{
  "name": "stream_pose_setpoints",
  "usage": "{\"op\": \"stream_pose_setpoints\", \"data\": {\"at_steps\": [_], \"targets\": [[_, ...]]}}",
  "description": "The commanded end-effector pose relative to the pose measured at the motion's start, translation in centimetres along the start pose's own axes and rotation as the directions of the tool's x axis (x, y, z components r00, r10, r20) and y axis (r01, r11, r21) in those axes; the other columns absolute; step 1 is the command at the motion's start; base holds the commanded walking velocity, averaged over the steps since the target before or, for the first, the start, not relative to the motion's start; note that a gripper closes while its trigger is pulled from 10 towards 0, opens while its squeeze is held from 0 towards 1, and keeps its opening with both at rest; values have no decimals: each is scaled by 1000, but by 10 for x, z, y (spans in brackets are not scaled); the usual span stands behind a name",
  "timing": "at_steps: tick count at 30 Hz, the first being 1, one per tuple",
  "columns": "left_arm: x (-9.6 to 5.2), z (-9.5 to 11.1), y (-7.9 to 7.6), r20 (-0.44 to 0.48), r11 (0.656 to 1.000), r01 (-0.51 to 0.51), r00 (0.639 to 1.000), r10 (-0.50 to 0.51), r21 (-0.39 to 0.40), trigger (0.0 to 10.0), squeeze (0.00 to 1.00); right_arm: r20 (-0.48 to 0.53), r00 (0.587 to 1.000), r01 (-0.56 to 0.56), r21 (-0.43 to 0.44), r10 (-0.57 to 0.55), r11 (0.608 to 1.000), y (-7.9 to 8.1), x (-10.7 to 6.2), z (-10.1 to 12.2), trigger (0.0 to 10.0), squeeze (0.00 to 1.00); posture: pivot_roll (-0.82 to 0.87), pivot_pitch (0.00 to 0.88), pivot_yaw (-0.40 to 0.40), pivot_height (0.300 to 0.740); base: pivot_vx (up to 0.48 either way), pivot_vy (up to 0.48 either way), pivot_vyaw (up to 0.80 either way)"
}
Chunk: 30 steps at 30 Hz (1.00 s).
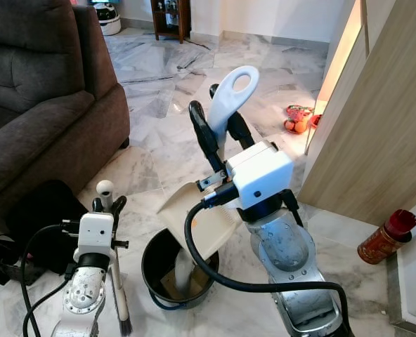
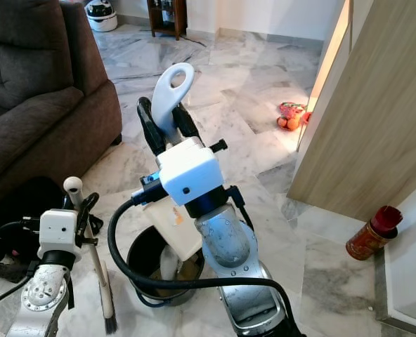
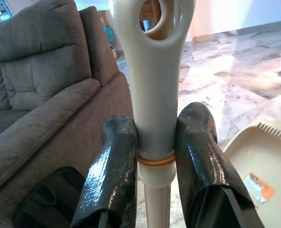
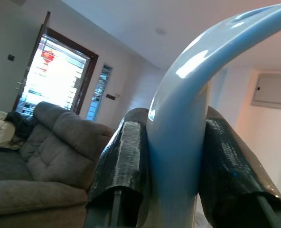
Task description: Sweep floor
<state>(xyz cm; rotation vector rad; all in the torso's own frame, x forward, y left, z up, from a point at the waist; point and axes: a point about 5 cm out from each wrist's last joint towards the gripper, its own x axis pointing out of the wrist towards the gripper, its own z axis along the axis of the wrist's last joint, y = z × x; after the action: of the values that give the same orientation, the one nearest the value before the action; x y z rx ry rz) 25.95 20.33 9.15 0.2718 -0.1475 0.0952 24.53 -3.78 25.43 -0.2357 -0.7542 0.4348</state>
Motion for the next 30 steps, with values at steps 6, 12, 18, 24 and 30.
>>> {"op": "stream_pose_setpoints", "data": {"at_steps": [6, 12, 18, 24, 30], "targets": [[3, 6, 2, 37, 1000, 9, 999, -10, 20, 10000, 0, 73, 996, 59, -70, -54, 996, -9, 5, 11, 10000, 0, 96, 78, 22, 740, 0, 0, 0], [2, 6, 1, 37, 1000, 15, 999, -15, 18, 10000, 0, 82, 979, 199, -204, -185, 959, -40, 6, 7, 10000, 0, 91, 75, 26, 740, 0, 0, 0], [2, 6, 0, 42, 999, 32, 999, -33, 30, 10000, 0, 30, 943, 320, -356, -331, 878, -76, -4, -11, 10000, 0, 89, 61, 30, 740, 0, 0, 0], [2, 6, -3, 41, 998, 50, 998, -51, 24, 10000, 0, -132, 917, 291, -421, -376, 859, -84, -33, -55, 10000, 0, 88, 51, 30, 740, 0, 0, 0], [0, 5, -7, 33, 997, 78, 996, -78, 7, 10000, 0, -295, 898, 199, -387, -326, 900, -71, -60, -92, 10000, 0, 93, 53, 25, 740, 0, 0, 0]]}}
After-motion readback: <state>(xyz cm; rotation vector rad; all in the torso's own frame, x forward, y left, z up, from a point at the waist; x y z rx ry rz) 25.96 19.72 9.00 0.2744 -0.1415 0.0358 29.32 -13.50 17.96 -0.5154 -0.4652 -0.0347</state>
